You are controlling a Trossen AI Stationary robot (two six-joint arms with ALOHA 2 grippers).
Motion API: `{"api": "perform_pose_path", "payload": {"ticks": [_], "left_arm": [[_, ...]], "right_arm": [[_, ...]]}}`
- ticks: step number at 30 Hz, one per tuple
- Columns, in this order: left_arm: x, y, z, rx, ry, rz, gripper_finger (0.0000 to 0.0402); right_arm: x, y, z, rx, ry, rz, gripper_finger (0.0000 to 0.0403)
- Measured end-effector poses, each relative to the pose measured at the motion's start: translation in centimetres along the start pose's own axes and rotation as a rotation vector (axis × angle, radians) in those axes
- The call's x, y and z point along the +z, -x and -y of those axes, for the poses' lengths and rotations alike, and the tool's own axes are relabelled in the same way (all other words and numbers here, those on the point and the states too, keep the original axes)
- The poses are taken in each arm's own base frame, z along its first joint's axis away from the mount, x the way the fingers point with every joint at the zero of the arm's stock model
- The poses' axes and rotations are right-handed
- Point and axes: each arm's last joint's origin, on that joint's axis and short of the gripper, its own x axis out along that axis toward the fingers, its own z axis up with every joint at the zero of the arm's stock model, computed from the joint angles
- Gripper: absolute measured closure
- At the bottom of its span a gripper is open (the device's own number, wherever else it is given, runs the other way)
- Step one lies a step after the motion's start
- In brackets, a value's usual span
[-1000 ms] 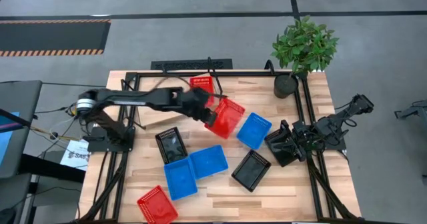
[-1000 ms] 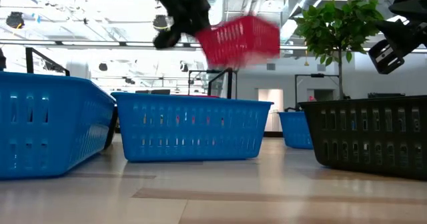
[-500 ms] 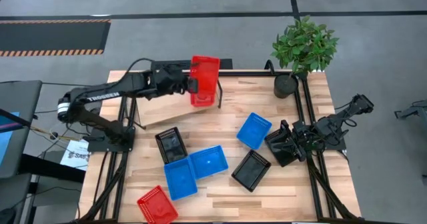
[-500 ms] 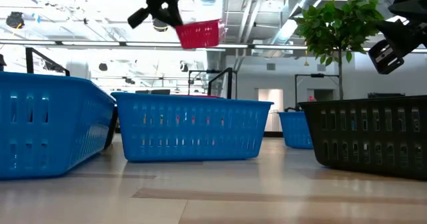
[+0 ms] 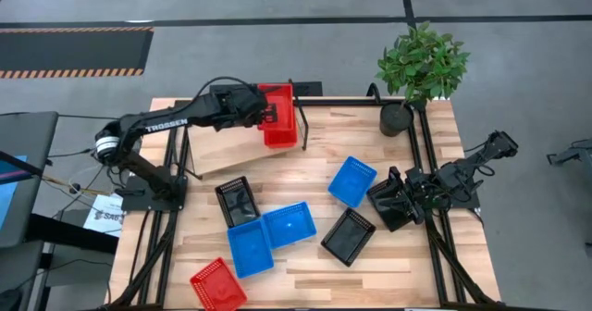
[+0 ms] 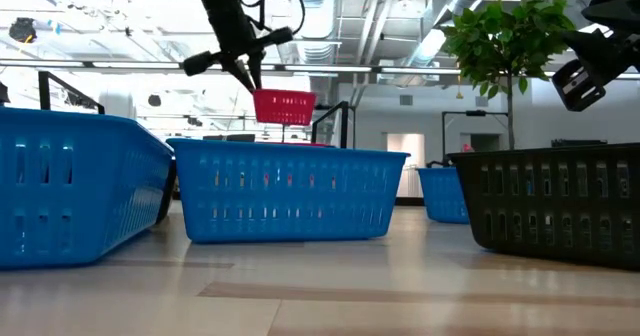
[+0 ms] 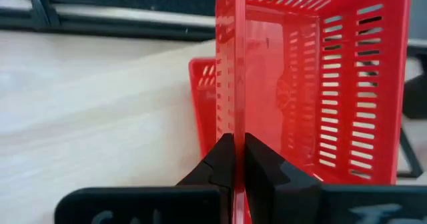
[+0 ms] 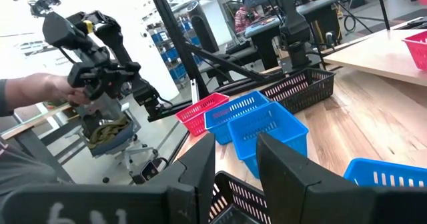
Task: Stack baskets on shelf by color
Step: Stack the top red bin on top of the red bin on the shelf
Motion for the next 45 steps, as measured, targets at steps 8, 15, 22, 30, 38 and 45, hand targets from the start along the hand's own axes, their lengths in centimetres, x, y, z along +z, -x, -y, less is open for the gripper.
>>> {"api": "perform_pose_path", "payload": {"ticks": [8, 15, 22, 30, 38, 45], "left_arm": [[-1.3, -3.4, 0.6, 0.071, 0.010, -0.080, 0.0397], [-1.6, -4.7, 1.4, 0.030, 0.007, -0.102, 0.0397], [-1.4, -4.8, 1.1, 0.018, 0.000, -0.165, 0.0397], [-1.3, -4.8, 1.0, 0.011, -0.030, -0.169, 0.0386], [-1.3, -4.8, 1.0, 0.014, -0.032, -0.164, 0.0334], [-1.0, -4.7, 0.9, 0.007, -0.129, -0.149, 0.0271]], "right_arm": [[0.0, 0.0, 0.0, 0.000, 0.000, 0.000, 0.0269], [0.0, 0.0, 0.0, 0.000, 0.000, 0.000, 0.0269], [0.0, 0.0, 0.0, 0.000, 0.000, 0.000, 0.0270], [0.0, 0.0, 0.0, 0.000, 0.000, -0.001, 0.0270], [0.0, 0.0, 0.0, 0.001, -0.001, 0.000, 0.0268], [0.0, 0.0, 0.0, 0.000, 0.000, 0.000, 0.0270]]}}
